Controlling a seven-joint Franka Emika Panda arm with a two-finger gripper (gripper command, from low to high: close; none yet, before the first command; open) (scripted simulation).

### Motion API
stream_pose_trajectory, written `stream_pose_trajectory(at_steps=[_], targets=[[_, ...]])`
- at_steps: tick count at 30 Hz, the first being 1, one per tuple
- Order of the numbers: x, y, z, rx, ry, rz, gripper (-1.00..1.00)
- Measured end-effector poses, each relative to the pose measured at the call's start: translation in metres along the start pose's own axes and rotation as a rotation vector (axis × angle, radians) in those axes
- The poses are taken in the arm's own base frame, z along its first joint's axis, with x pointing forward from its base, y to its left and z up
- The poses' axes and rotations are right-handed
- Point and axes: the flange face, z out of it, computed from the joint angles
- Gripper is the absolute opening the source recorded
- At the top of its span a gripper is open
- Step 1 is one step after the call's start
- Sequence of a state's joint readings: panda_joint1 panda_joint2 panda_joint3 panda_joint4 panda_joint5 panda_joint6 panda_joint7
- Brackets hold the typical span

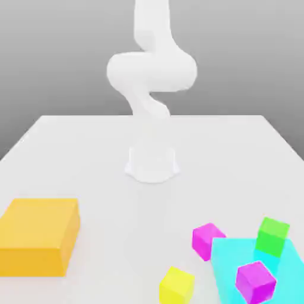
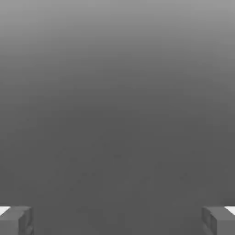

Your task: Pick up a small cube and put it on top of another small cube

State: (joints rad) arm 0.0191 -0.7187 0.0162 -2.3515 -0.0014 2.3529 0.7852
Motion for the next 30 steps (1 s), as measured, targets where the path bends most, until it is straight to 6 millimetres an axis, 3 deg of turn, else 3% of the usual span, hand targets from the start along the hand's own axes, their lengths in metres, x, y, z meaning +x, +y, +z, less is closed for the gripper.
stream_pose_trajectory(at_steps=[3,7,13,16,20,26,27,30], targets=[[-0.032,0.000,0.079,-0.065,-0.094,-0.067,0.00],[-0.086,0.013,0.169,-0.145,-0.216,-0.155,0.00],[-0.186,0.057,0.269,-0.253,-0.399,-0.286,0.00],[-0.239,0.089,0.302,-0.303,-0.492,-0.352,0.00],[-0.309,0.133,0.330,-0.358,-0.608,-0.440,0.00],[-0.340,0.165,0.373,-0.369,-0.625,-0.442,0.00],[-0.343,0.169,0.378,-0.370,-0.625,-0.442,-1.00],[-0.344,0.169,0.378,-0.370,-0.625,-0.442,-1.00]])
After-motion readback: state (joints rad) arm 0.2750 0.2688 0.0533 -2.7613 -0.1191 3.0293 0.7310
